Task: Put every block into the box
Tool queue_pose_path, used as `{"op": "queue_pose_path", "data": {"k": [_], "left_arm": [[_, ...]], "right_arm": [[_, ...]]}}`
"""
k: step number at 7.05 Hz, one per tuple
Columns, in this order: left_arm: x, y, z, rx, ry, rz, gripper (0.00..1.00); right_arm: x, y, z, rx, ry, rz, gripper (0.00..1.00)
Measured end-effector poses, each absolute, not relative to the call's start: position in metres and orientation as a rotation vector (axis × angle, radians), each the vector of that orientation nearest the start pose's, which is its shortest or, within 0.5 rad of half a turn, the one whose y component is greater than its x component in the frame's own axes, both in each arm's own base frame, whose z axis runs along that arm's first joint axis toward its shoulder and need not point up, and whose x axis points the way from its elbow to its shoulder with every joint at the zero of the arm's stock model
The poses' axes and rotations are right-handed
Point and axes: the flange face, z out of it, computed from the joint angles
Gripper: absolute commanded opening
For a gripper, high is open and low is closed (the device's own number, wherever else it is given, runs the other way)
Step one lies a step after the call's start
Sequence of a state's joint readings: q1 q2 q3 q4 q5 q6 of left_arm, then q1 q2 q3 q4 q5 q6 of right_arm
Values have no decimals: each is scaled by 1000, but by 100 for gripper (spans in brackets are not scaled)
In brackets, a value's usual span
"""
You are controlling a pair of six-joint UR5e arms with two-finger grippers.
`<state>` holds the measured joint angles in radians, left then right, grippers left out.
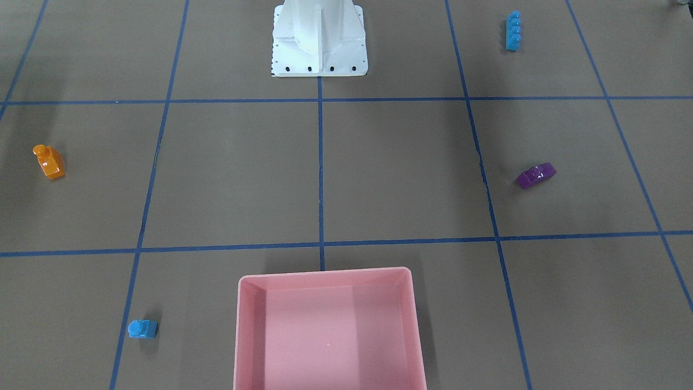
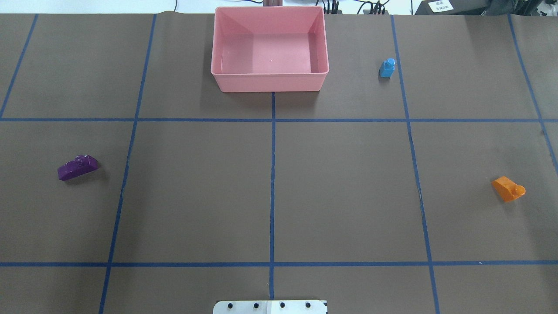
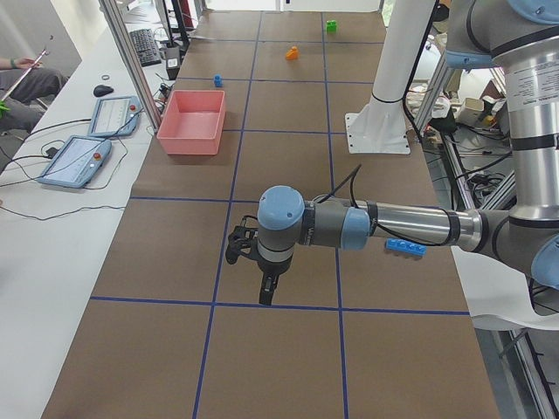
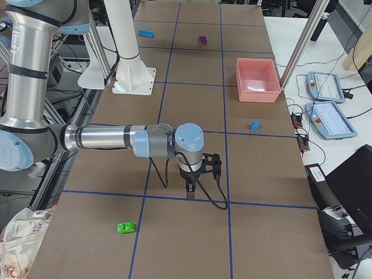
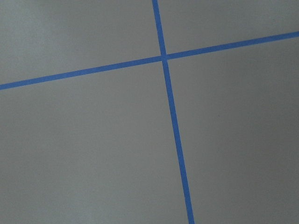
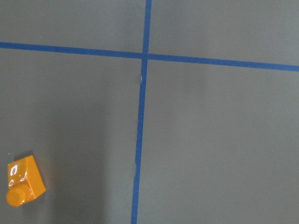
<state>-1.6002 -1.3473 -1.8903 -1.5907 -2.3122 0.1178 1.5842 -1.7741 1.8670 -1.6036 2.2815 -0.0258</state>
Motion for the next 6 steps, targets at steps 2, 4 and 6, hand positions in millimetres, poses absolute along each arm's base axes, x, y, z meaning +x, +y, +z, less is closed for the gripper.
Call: {"op": "queue_pose_path", "data": {"k": [2, 4, 6], "left_arm": [[-78, -407, 591, 197, 729, 137, 100], [-78, -417, 577, 318, 719, 182, 100], [-77, -439, 556, 453, 709, 236, 100]], "right_arm": [[72, -413, 590, 115, -724, -48, 100], [70, -433, 549, 233, -755, -89, 100], [69, -448, 531, 327, -761, -128, 100]]}}
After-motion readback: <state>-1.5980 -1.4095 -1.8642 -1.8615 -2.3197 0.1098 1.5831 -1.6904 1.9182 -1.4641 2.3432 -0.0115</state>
